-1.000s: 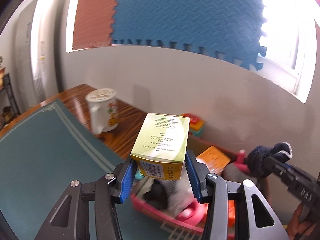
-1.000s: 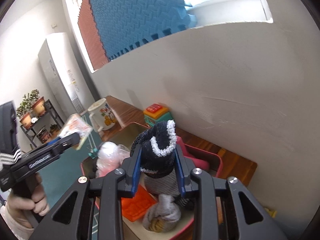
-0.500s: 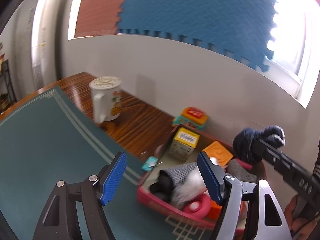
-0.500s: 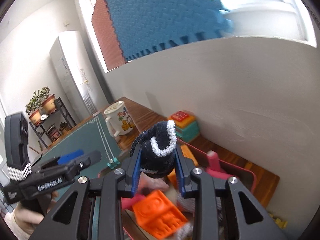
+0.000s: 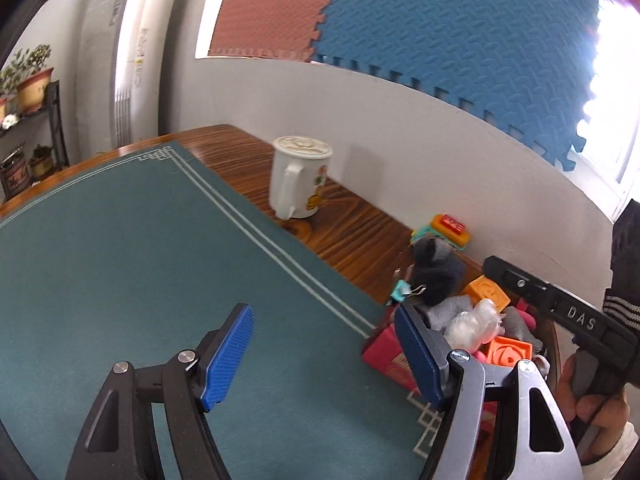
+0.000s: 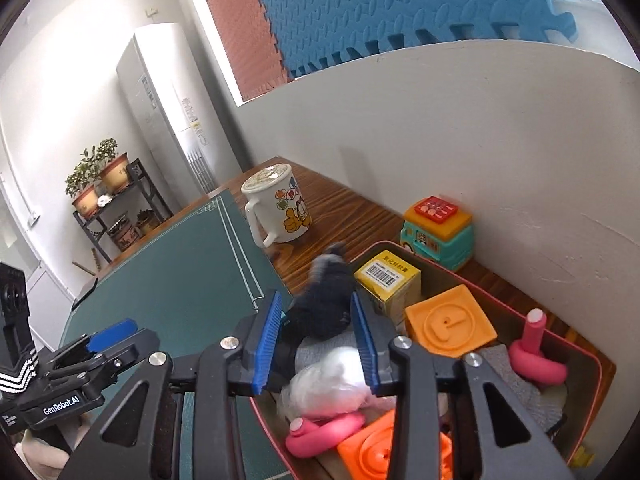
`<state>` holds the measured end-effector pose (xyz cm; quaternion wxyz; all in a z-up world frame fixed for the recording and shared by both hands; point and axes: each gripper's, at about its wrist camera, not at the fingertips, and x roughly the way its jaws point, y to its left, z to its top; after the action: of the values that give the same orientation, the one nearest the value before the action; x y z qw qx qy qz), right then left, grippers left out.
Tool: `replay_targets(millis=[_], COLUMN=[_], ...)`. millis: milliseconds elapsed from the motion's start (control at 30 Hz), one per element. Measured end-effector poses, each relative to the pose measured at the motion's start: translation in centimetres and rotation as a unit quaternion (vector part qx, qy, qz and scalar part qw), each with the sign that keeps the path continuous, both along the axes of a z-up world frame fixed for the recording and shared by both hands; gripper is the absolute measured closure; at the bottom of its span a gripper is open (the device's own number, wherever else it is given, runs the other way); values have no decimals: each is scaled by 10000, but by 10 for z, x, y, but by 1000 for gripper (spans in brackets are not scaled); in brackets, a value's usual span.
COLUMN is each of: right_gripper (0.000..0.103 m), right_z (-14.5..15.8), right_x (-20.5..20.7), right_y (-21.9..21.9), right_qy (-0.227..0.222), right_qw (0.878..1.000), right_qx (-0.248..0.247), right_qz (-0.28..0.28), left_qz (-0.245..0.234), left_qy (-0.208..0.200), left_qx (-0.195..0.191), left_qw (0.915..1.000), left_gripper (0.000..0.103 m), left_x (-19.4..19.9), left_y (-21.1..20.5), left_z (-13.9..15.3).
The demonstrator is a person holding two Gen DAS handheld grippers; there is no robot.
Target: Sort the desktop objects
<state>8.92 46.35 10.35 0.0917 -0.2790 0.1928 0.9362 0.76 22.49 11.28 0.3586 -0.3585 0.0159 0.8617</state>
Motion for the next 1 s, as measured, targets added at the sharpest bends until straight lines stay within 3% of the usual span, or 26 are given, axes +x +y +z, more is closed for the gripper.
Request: replay_targets(millis=[267,433,567,633,700,833,1000], right_gripper=[63,41,38,31,23,21,19], right_z=[8,1,-18,-26,-32,-32,-36], right_x=[12,12,15,23,34,67,113], right_y=[-31,-87,-130,-141,-144,-130,-94], right_qy=[55,-17,-196,-344,-485,-637,-840], right_qw=[9998,9966,9926,9914,9909,9926,9942], right_qx=[133,459,603,672,737,830,665], right_qz=[113,687,1037,1069,1018,618,-90], left_qz=[208,450,574,543,472,331,-210], left_qy=[-94,62,-33,-124,-196,-386,-419], left_qx=[103,-39,-50,-89,-196,-500,-654], left_qw=[9997,9990,9983,9984,9985,9975,9968], left_gripper=[28,28,28,28,28,26,22], left_x=[-7,-4,-3,0,5,18,46], left_y=[-31,-54,-74,-80,-80,-67,-35], left_z=[1,1,-4,-9,-14,-20,-24])
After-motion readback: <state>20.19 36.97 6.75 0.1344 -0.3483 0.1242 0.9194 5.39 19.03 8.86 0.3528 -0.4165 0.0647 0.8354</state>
